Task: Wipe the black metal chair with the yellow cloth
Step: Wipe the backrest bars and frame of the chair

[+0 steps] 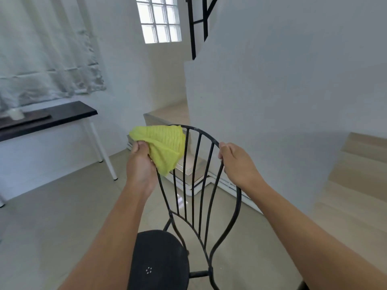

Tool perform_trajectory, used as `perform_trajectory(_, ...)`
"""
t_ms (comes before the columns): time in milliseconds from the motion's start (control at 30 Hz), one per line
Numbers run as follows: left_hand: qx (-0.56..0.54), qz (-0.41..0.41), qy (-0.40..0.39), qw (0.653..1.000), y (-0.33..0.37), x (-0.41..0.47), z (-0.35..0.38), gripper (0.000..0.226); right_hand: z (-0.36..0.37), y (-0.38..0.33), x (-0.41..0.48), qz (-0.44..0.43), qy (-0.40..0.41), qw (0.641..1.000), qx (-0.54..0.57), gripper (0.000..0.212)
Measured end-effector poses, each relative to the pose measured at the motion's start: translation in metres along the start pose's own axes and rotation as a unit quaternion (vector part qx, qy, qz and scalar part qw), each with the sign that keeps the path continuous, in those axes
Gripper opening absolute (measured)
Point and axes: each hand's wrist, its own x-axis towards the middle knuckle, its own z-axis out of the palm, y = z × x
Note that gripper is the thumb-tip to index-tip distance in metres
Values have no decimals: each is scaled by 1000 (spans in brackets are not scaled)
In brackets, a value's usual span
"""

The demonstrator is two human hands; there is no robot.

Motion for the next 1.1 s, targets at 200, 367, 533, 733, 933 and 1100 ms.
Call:
perform_trajectory(200, 356, 254, -69, 897, 27, 61, 35, 28, -1, 0, 0, -13, 6, 1000, 1, 46)
perform_trajectory(367, 605, 376, -323, 623, 7, 85, 75, 43, 0, 2, 1, -13, 10, 1000, 6, 46)
perform_trajectory(533, 550, 227, -359, 719, -29, 68, 78, 32, -1, 1, 0, -18, 11, 1000, -2, 45)
perform_trajectory(733, 524, 252, -237, 778, -46, 69, 89, 27, 0, 5, 2, -9, -1, 999, -40, 38)
perform_trajectory(933, 515, 311, -231, 765, -60, 84, 79, 38, -5, -1, 4, -16, -23, 992, -119, 38)
perform_trajectory(1100, 508, 288, -211, 784, -63, 79, 74, 36, -8, -1, 10, -4, -45, 982, -182, 40)
